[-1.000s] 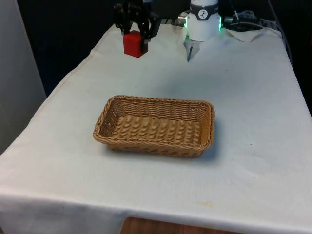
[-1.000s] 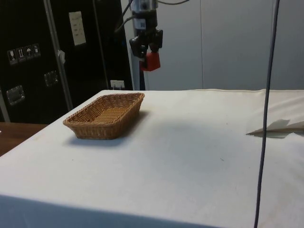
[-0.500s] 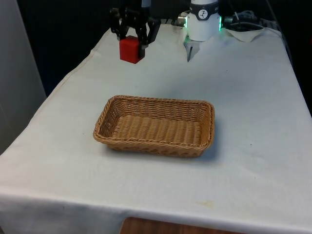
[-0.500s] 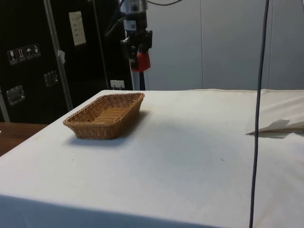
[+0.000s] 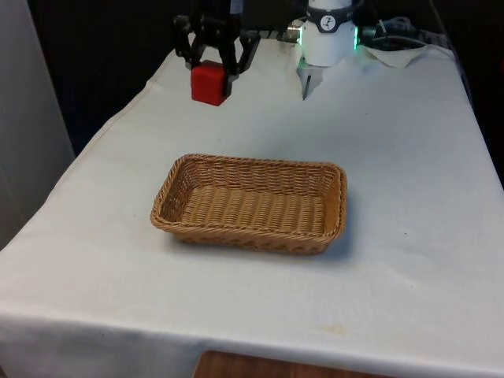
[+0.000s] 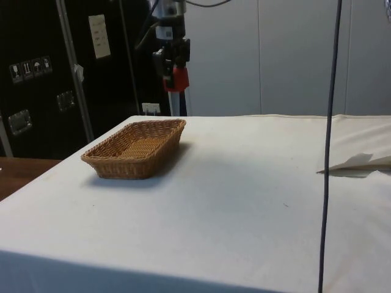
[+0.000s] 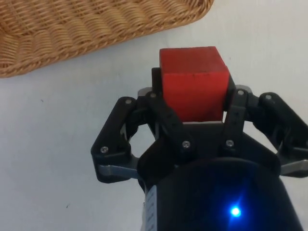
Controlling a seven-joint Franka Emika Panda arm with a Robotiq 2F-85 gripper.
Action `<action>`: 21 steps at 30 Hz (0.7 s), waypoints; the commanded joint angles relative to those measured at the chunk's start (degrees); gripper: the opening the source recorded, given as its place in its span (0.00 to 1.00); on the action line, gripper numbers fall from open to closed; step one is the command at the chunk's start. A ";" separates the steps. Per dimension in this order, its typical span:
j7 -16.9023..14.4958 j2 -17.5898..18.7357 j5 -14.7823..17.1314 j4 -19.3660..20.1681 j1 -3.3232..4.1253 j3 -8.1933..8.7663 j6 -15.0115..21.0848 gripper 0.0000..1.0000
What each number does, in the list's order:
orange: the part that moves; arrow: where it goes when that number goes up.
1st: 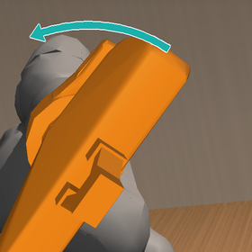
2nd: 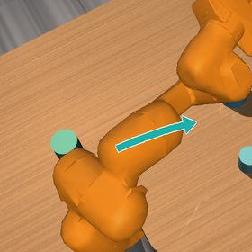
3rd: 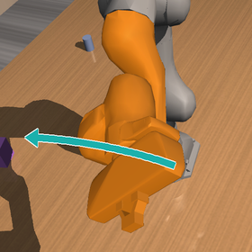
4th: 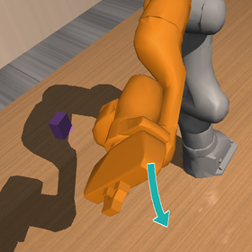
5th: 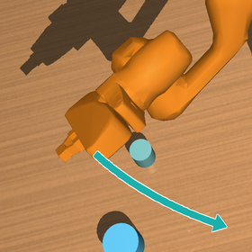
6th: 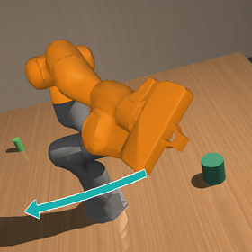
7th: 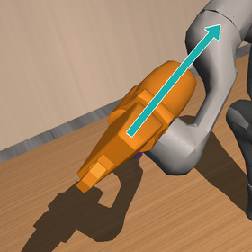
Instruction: Pick up the cube and place it into the basket.
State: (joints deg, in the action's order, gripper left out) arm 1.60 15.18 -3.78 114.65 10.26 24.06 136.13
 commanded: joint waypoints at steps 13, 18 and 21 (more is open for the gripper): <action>-0.06 0.69 0.34 -0.80 0.11 -0.52 -0.17 0.00; 0.46 1.32 0.40 -1.55 0.29 -1.55 -0.06 0.00; 0.29 1.89 0.46 -2.06 0.23 -2.12 0.00 0.00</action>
State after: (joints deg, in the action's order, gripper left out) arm 2.12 17.02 -3.78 112.59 10.54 22.06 136.13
